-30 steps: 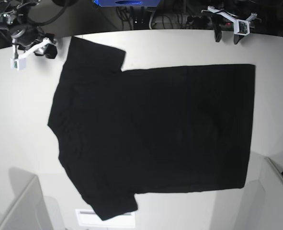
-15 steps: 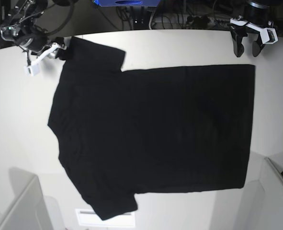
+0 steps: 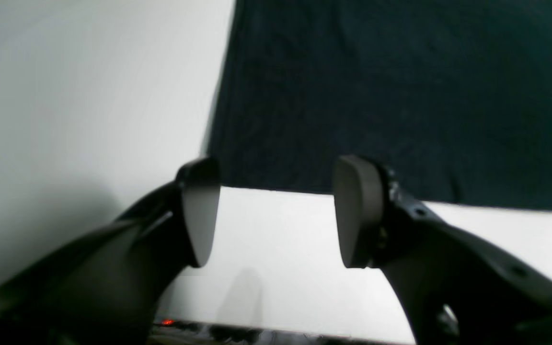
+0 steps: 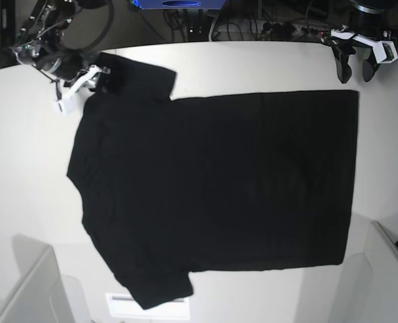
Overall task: Fold the T-shirt properly
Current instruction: 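Lower both grippers onto the shoulder corners of the black shirt, then grasp the shoulder corners with both grippers and lift slightly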
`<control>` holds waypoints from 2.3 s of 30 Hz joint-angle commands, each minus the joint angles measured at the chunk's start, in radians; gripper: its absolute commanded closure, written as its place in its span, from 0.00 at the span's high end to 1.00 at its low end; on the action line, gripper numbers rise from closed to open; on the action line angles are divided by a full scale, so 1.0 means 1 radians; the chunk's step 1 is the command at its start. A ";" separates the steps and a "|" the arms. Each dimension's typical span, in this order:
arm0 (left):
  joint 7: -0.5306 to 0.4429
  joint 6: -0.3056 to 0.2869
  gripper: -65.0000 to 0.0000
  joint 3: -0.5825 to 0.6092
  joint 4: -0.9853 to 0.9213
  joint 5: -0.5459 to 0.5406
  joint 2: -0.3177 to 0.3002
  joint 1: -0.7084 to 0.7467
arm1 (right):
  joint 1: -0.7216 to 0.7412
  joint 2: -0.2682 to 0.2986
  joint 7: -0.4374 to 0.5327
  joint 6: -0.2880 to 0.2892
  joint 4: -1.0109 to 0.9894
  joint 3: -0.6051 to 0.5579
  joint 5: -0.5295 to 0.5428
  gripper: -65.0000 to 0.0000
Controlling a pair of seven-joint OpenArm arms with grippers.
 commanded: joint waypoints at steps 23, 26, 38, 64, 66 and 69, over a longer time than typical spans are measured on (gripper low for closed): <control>0.582 -0.126 0.71 -0.359 -0.265 -0.369 0.005 -0.296 | -0.058 0.009 0.041 0.000 -0.006 -0.042 -0.046 0.00; 0.582 -0.125 0.71 -0.351 -0.311 -0.369 0.005 -0.327 | -0.058 0.009 0.041 0.000 -0.006 -0.044 -0.046 0.00; 0.675 -0.123 0.71 -0.348 -0.457 -0.369 0.005 -0.477 | -0.058 0.009 0.041 0.000 -0.006 -0.050 -0.043 0.00; 0.672 -0.123 0.40 -0.208 -0.543 -0.369 0.002 -0.580 | -0.058 0.009 0.041 0.000 -0.006 -0.044 -0.046 0.00; 0.672 -0.123 0.18 -0.208 -0.543 -0.369 0.002 -0.578 | -0.058 0.009 0.041 0.000 -0.006 -0.042 -0.046 0.00; 0.672 -0.123 0.00 -0.208 -0.539 -0.369 -0.001 -0.575 | -0.059 0.009 0.045 0.000 -0.003 -0.041 -0.043 0.00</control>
